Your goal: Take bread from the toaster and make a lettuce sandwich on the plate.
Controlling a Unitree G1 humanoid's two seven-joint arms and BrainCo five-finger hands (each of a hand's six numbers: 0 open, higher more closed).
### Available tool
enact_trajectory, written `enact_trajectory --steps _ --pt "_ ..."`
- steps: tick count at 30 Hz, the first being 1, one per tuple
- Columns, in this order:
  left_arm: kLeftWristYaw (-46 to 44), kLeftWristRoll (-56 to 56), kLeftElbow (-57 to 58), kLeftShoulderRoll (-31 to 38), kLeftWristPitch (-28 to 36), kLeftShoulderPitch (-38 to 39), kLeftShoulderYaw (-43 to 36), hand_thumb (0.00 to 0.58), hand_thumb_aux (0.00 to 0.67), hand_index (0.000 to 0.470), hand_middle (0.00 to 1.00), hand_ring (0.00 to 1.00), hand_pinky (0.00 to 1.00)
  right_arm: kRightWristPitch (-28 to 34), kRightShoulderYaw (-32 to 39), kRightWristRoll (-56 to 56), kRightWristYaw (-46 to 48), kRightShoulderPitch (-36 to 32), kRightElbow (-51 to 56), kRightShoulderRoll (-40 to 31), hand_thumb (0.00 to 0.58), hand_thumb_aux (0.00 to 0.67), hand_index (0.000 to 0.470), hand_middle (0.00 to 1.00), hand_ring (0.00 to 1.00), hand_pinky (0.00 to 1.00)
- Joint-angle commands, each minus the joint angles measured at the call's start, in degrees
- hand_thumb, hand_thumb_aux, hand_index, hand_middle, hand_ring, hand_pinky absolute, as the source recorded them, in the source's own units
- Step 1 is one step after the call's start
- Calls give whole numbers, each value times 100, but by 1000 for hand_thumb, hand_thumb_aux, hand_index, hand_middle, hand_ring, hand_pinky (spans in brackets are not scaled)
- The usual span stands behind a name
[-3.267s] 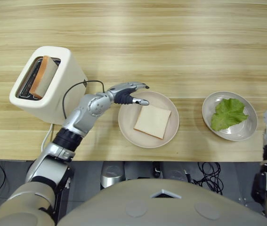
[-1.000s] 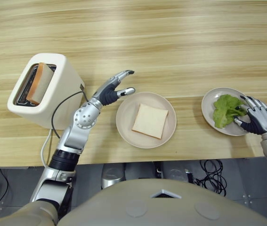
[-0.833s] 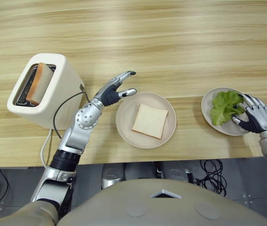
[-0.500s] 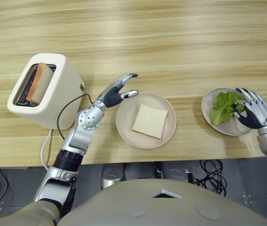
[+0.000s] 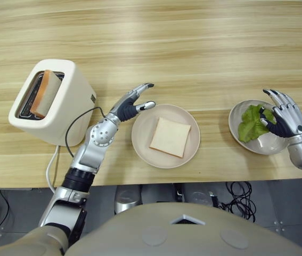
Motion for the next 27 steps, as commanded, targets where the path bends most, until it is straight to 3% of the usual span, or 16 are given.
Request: enact_trajectory --steps 1,12,27 --pt "32 46 65 24 -8 5 -3 0 0 0 0 0 0 56 -103 188 64 142 219 8 0 0 0 0 0 0" --pt "47 52 -30 19 6 115 41 0 0 0 0 0 0 260 -302 520 268 442 560 -98 0 0 0 0 0 0" --pt "46 45 8 -7 -18 142 16 0 0 0 0 0 0 721 -183 547 888 263 695 139 0 0 0 0 0 0"
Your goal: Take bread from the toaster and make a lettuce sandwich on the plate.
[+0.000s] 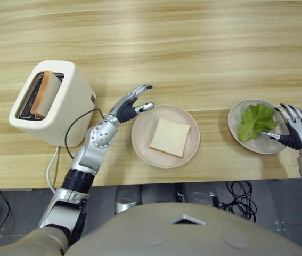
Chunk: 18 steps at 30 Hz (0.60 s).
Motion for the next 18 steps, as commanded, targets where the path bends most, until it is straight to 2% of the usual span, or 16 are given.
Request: enact_trajectory --steps 1,2,3,4,5,6,18 --pt "3 3 28 0 21 53 -14 0 0 0 0 0 0 153 27 47 322 -81 87 128 164 102 70 0 0 0" --pt "4 5 27 0 23 54 -14 0 0 0 0 0 0 169 21 62 355 -89 86 140 297 202 139 0 0 0" --pt "3 4 32 -1 22 52 -16 0 0 0 0 0 0 195 19 76 397 -93 91 157 462 368 253 0 0 0" --pt "3 5 38 -2 20 51 -19 0 0 0 0 0 0 221 23 81 432 -94 96 171 493 410 281 0 0 0" --pt "4 7 45 -5 17 51 -24 0 0 0 0 0 0 230 29 80 448 -93 95 184 554 528 363 0 0 0" --pt "6 11 52 -7 16 52 -28 0 0 0 0 0 0 239 34 77 458 -91 95 195 580 670 460 0 0 0" --pt "15 35 181 -27 3 19 -73 0 0 0 0 0 0 190 163 -59 234 -110 21 265 580 670 460 0 0 0"
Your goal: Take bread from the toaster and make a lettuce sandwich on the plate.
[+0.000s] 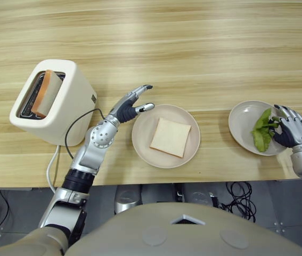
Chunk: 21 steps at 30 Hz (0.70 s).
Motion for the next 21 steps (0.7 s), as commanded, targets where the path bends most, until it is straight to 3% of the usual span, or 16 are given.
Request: enact_trajectory --steps 1,11,13,21 --pt "3 33 173 -26 6 14 -74 0 0 0 0 0 0 -29 130 -94 -7 -3 -7 97 580 670 460 0 0 0" --pt "38 54 372 -62 -56 -100 -101 0 0 0 0 0 0 -309 82 -95 -224 -239 -177 63 580 670 460 0 0 0" --pt "56 53 396 -71 -62 -118 -98 0 0 0 0 0 0 -498 9 -21 -224 -314 -254 44 580 670 460 1000 1000 1000" --pt "123 67 521 -120 -74 -184 -86 0 0 0 0 0 0 -910 -80 -11 -382 -539 -606 -32 580 670 460 1000 1000 1000"
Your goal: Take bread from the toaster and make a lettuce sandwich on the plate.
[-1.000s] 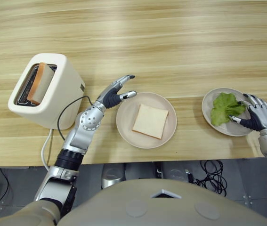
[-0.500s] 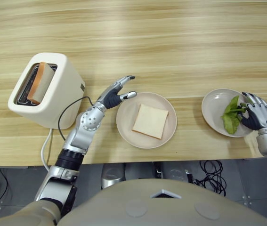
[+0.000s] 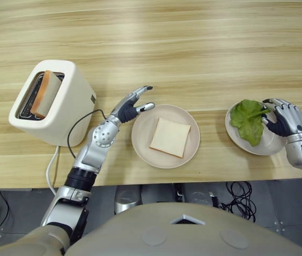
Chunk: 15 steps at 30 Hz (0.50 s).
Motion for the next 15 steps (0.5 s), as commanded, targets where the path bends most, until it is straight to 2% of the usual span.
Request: enact_trajectory --steps 1,8,15 --pt "38 62 165 2 -22 -70 -51 0 0 0 0 0 0 -167 -28 -43 -136 -114 -254 -66 580 670 460 1000 1000 1000" --pt "114 43 317 -27 -72 -125 -37 0 0 0 0 0 0 -426 -12 -134 -222 -207 -807 -53 580 670 460 1000 1000 1000" --pt "166 20 450 -43 -140 -138 -10 0 0 0 0 0 0 -684 -299 -34 28 -165 -1987 -129 580 670 460 1000 1000 1000"
